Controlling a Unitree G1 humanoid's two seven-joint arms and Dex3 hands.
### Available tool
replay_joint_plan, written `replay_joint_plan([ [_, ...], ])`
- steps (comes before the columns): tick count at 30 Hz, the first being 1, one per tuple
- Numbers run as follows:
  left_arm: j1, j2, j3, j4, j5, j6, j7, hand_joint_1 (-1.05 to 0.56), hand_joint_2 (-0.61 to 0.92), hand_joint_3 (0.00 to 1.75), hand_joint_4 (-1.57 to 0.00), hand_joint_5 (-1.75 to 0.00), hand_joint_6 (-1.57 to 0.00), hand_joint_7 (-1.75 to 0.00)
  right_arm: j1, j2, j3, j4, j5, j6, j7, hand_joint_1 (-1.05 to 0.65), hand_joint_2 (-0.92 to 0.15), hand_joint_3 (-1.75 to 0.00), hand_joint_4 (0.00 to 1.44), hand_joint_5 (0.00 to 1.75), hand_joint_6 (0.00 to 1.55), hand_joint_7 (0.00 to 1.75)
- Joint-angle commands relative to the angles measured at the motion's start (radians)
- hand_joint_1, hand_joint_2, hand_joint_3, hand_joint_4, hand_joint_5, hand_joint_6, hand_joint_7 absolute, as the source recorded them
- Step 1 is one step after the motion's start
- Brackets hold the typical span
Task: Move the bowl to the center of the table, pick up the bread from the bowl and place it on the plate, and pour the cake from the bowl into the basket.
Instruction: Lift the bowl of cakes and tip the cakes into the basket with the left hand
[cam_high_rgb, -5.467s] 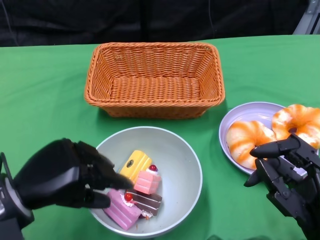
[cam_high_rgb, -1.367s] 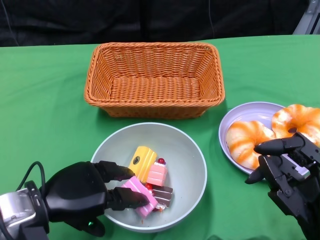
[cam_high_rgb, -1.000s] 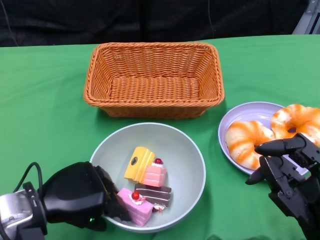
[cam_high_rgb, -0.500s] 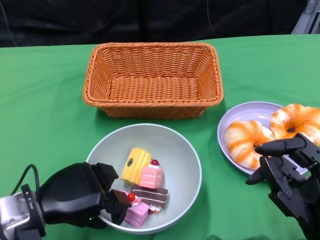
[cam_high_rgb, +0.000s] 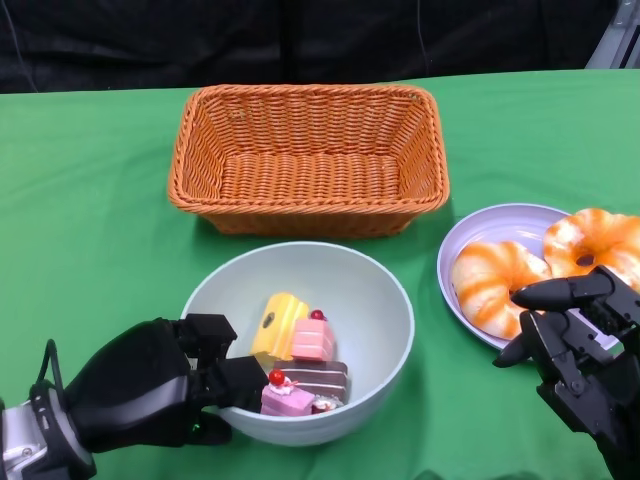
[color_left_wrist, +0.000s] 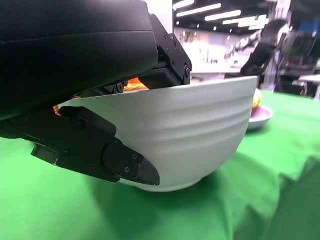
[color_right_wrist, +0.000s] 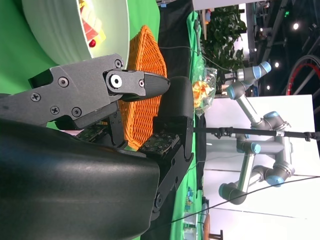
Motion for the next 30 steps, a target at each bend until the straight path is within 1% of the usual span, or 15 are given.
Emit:
replay_joint_plan([
  [1, -0.023, 0.012, 0.032, 0.003, -0.037, -0.045, 0.057, -0.05, 0.89, 0.02, -0.80, -1.75, -0.63, -1.69, 0.000, 0.001, -0.008, -0.009, 0.003, -0.007, -0.007, -0.19, -0.85, -0.45, 0.68, 1.49, 0.68, 1.10],
  [2, -0.020, 0.016, 0.057, -0.004, -0.069, -0.079, 0.070, -0.10, 0.89, 0.11, -0.83, -1.75, -0.71, -1.50, 0.000, 0.001, -0.009, -0.007, 0.003, -0.008, -0.007, -0.19, -0.85, -0.45, 0.68, 1.50, 0.68, 1.10],
  [3, -0.018, 0.018, 0.077, -0.008, -0.090, -0.105, 0.077, -0.12, 0.81, 0.36, -0.85, -1.75, -0.77, -1.39, 0.000, 0.001, -0.010, -0.005, 0.002, -0.010, -0.007, -0.20, -0.85, -0.45, 0.68, 1.50, 0.67, 1.11],
  [4, -0.015, 0.021, 0.099, -0.014, -0.120, -0.134, 0.073, -0.13, 0.73, 0.54, -0.86, -1.75, -0.79, -1.35, 0.000, 0.000, -0.009, -0.006, 0.000, -0.008, -0.008, -0.20, -0.85, -0.45, 0.68, 1.50, 0.67, 1.11],
  [6, -0.009, 0.022, 0.135, -0.022, -0.165, -0.178, 0.045, -0.11, 0.51, 1.05, -0.87, -1.75, -0.82, -1.33, 0.002, 0.000, -0.009, -0.009, 0.005, -0.002, -0.007, -0.19, -0.86, -0.46, 0.67, 1.51, 0.67, 1.11],
  [7, -0.006, 0.022, 0.152, -0.027, -0.184, -0.194, 0.028, -0.11, 0.46, 1.16, -0.87, -1.75, -0.83, -1.32, 0.002, 0.000, -0.009, -0.009, 0.007, -0.002, -0.007, -0.19, -0.86, -0.46, 0.67, 1.51, 0.67, 1.12],
  [9, -0.005, 0.023, 0.184, -0.036, -0.225, -0.236, 0.000, -0.12, 0.38, 1.27, -0.87, -1.75, -0.88, -1.25, 0.000, -0.001, -0.009, -0.004, 0.016, -0.003, 0.000, -0.19, -0.85, -0.46, 0.67, 1.52, 0.66, 1.12],
  [11, -0.004, 0.020, 0.208, -0.037, -0.259, -0.266, -0.036, -0.13, 0.35, 1.30, -0.87, -1.75, -0.91, -1.22, -0.001, -0.001, -0.009, 0.000, 0.019, -0.006, 0.003, -0.19, -0.85, -0.47, 0.67, 1.53, 0.65, 1.13],
  [14, -0.007, 0.005, 0.235, -0.041, -0.371, -0.304, -0.124, -0.15, 0.35, 1.33, -0.87, -1.75, -0.92, -1.22, -0.003, -0.005, -0.008, 0.004, 0.008, -0.007, 0.003, -0.19, -0.85, -0.47, 0.67, 1.53, 0.65, 1.13],
  [16, -0.009, -0.010, 0.238, -0.035, -0.471, -0.311, -0.201, -0.17, 0.42, 1.23, -0.86, -1.75, -0.90, -1.26, -0.004, -0.007, -0.007, 0.006, 0.007, -0.004, 0.005, -0.20, -0.85, -0.46, 0.67, 1.53, 0.65, 1.14],
  [18, -0.013, -0.034, 0.232, -0.025, -0.581, -0.301, -0.284, -0.15, 0.47, 1.17, -0.86, -1.75, -0.89, -1.30, -0.002, -0.008, -0.005, 0.008, 0.015, 0.004, 0.011, -0.22, -0.85, -0.45, 0.67, 1.53, 0.64, 1.14],
  [22, -0.030, -0.088, 0.231, -0.015, -0.759, -0.271, -0.445, -0.05, 0.39, 1.37, -0.86, -1.75, -0.84, -1.40, 0.002, -0.006, 0.000, 0.009, 0.005, 0.011, 0.013, -0.22, -0.86, -0.41, 0.67, 1.53, 0.64, 1.15],
  [24, -0.026, -0.104, 0.247, -0.020, -0.803, -0.264, -0.510, -0.04, 0.39, 1.39, -0.86, -1.75, -0.83, -1.41, 0.003, -0.006, 0.001, 0.010, 0.002, 0.011, 0.013, -0.22, -0.87, -0.39, 0.67, 1.53, 0.64, 1.15],
  [27, -0.076, -0.166, 0.258, -0.008, -0.883, -0.216, -0.610, -0.07, 0.45, 1.27, -0.86, -1.75, -0.81, -1.45, 0.004, -0.005, 0.007, 0.027, -0.001, -0.002, 0.022, -0.21, -0.89, -0.37, 0.67, 1.53, 0.65, 1.16],
  [30, -0.114, -0.216, 0.274, 0.006, -0.954, -0.170, -0.710, -0.07, 0.47, 1.23, -0.83, -1.75, -0.79, -1.47, 0.003, -0.006, 0.013, 0.036, -0.022, -0.009, 0.015, -0.19, -0.91, -0.35, 0.68, 1.52, 0.66, 1.15],
])
